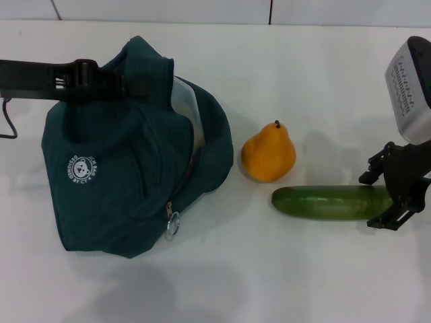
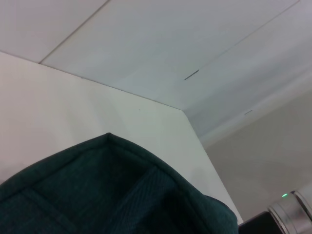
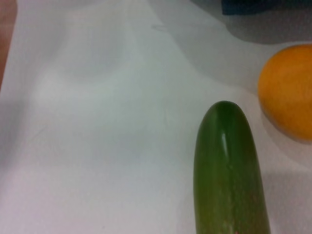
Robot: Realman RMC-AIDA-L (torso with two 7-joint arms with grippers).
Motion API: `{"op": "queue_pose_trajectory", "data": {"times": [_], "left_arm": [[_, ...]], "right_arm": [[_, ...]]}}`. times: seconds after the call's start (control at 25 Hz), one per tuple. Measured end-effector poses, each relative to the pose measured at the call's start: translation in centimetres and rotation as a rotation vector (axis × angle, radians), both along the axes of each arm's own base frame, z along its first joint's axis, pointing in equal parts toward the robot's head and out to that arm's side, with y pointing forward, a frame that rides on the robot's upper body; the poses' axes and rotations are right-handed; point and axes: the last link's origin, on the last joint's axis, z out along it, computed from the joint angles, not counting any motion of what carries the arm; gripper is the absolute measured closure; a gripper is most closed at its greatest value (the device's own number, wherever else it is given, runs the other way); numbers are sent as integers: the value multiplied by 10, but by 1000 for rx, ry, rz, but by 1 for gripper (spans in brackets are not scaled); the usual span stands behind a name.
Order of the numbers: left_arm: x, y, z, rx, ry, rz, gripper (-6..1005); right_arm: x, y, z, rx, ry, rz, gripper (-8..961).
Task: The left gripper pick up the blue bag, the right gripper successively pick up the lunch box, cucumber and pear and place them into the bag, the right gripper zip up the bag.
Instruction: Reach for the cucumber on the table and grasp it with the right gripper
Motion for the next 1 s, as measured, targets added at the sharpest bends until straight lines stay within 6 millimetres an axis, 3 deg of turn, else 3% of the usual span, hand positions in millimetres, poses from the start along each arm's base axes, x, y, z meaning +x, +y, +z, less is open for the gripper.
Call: {"op": "queue_pose_trajectory", "data": {"times": [0.84, 1.0], "left_arm": [[0, 1, 0, 6, 2, -1, 961], [0, 1, 0, 6, 3, -1, 961]], "right_arm": [[6, 4, -7, 11, -14, -5, 177], [5, 4, -9, 11, -21, 6, 239]]}}
